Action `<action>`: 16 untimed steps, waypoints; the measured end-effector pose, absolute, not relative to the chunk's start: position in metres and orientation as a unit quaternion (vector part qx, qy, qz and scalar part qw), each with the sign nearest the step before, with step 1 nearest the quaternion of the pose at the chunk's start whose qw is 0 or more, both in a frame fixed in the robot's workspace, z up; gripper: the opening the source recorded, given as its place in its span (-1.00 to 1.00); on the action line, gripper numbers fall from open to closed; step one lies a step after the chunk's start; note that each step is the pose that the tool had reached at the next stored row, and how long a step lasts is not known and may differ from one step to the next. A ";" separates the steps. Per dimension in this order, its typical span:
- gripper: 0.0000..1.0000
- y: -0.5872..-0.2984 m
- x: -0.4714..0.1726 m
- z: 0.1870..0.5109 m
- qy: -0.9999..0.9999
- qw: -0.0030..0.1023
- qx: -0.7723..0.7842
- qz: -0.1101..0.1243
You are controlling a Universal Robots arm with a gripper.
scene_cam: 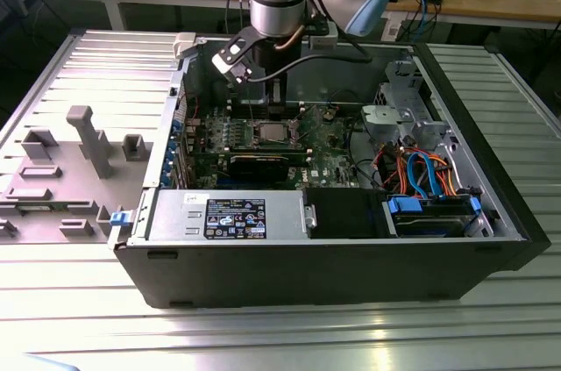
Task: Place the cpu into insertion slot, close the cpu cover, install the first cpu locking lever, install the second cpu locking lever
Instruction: 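Close the cpu cover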
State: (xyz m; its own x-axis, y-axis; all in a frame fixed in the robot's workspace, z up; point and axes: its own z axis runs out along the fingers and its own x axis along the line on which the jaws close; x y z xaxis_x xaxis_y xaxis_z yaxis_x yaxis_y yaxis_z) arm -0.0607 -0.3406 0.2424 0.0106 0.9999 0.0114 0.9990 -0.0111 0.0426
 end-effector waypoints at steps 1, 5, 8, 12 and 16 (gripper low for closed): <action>-0.79 -0.341 -0.061 0.243 0.703 0.011 0.711 0.019; -0.79 -0.341 -0.061 0.243 0.703 0.011 0.711 0.019; -0.79 -0.341 -0.061 0.243 0.703 0.011 0.711 0.019; -0.79 -0.341 -0.059 0.243 0.703 0.011 0.711 0.018; -0.79 -0.341 -0.057 0.243 0.703 0.010 0.711 0.017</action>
